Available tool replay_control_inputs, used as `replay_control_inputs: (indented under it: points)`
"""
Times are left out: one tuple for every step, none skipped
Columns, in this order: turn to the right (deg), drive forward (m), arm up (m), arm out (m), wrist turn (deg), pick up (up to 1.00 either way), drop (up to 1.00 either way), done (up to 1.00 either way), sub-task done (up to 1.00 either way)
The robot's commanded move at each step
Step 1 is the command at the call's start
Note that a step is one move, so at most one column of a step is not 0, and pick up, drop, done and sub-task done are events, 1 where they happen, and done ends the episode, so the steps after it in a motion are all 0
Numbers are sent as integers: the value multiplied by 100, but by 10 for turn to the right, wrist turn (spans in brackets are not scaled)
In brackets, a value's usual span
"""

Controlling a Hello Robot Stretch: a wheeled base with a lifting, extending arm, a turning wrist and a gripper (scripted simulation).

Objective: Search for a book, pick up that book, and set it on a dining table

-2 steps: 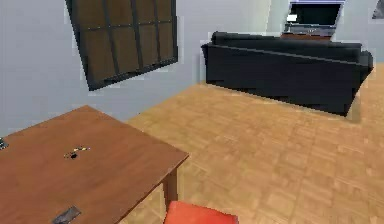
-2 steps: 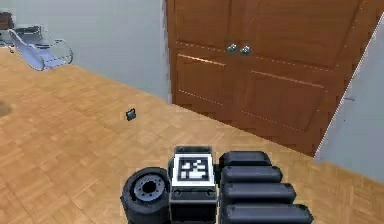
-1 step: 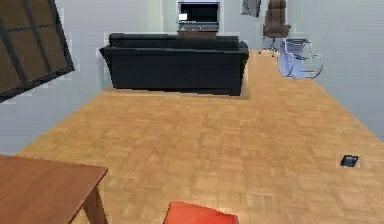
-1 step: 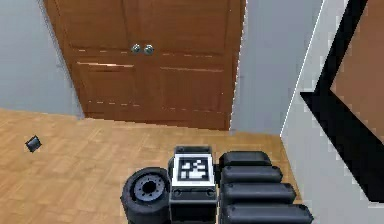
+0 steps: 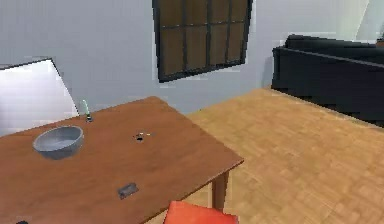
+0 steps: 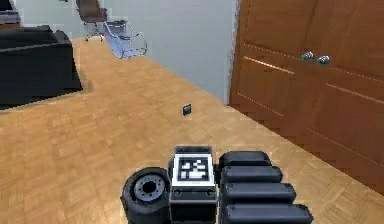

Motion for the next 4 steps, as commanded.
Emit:
replay_control_inputs:
  points:
    - [-450, 0, 0, 0, 0, 0, 0, 0, 0]
    - [-450, 0, 0, 0, 0, 0, 0, 0, 0]
    - [-240, 0, 0, 0, 0, 0, 0, 0, 0]
    - [0, 0, 0, 48, 0, 0, 0, 0, 0]
